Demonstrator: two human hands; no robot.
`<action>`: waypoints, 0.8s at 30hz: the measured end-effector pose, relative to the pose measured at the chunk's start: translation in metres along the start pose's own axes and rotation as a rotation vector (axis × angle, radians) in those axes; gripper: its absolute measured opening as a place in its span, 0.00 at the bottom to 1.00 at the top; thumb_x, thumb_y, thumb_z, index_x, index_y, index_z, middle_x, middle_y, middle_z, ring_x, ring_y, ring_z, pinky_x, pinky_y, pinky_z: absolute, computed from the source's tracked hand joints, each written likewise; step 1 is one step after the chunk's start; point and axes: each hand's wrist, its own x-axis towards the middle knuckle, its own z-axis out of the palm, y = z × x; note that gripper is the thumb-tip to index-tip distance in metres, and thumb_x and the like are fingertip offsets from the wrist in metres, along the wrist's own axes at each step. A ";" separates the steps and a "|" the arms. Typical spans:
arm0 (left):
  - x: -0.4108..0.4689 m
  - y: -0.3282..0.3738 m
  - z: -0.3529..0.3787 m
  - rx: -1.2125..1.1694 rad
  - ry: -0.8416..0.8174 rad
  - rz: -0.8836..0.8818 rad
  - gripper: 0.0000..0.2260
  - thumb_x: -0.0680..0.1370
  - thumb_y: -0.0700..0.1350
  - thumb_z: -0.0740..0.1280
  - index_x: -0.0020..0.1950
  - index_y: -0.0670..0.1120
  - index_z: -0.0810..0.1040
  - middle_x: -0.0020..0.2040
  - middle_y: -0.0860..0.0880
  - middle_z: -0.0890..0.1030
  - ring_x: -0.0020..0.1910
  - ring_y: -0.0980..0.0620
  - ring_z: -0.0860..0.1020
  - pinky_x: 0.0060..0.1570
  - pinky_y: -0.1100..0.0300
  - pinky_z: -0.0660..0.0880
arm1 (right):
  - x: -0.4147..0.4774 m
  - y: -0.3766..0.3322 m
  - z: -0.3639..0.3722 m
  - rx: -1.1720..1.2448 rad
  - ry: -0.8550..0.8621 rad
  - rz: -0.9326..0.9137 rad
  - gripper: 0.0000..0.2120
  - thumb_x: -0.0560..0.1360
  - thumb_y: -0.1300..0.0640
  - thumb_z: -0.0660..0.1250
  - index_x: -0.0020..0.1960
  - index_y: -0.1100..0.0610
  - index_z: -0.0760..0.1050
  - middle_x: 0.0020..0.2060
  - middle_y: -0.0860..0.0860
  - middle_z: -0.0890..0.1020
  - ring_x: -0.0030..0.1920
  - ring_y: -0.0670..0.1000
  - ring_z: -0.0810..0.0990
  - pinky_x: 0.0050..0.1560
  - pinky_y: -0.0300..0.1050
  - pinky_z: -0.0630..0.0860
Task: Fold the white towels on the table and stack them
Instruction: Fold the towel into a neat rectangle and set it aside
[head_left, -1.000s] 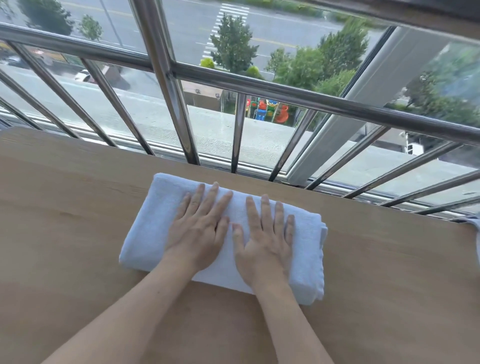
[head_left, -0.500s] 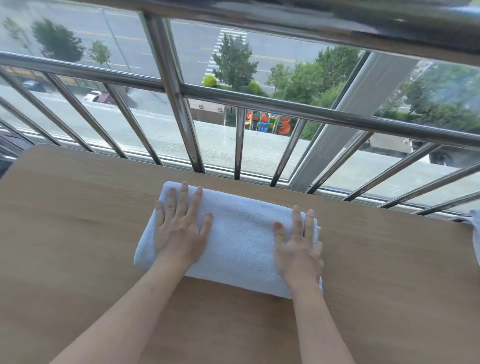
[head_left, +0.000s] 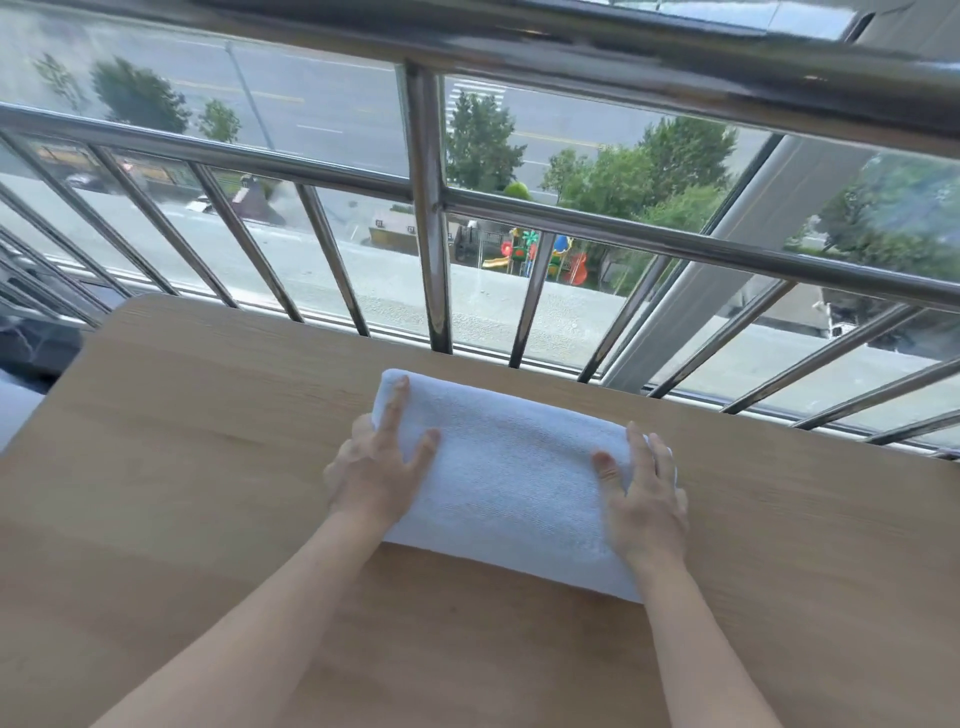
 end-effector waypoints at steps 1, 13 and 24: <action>0.001 -0.006 -0.003 0.001 0.003 0.005 0.31 0.75 0.73 0.50 0.75 0.73 0.41 0.65 0.47 0.71 0.56 0.42 0.77 0.50 0.49 0.71 | -0.004 -0.005 0.004 -0.002 0.004 -0.002 0.33 0.77 0.30 0.50 0.79 0.40 0.55 0.80 0.44 0.54 0.79 0.45 0.50 0.75 0.53 0.52; 0.069 -0.184 -0.099 -0.048 0.014 0.014 0.30 0.76 0.71 0.55 0.73 0.76 0.41 0.69 0.49 0.70 0.59 0.40 0.77 0.56 0.48 0.72 | -0.069 -0.172 0.128 0.062 0.050 -0.024 0.32 0.79 0.33 0.50 0.79 0.45 0.56 0.79 0.47 0.56 0.79 0.47 0.49 0.75 0.52 0.48; 0.188 -0.323 -0.173 -0.034 0.159 0.010 0.31 0.73 0.75 0.52 0.73 0.77 0.43 0.64 0.47 0.77 0.58 0.41 0.79 0.47 0.49 0.68 | -0.044 -0.338 0.237 -0.039 0.061 -0.076 0.31 0.80 0.34 0.49 0.79 0.44 0.54 0.78 0.48 0.56 0.77 0.54 0.55 0.72 0.51 0.55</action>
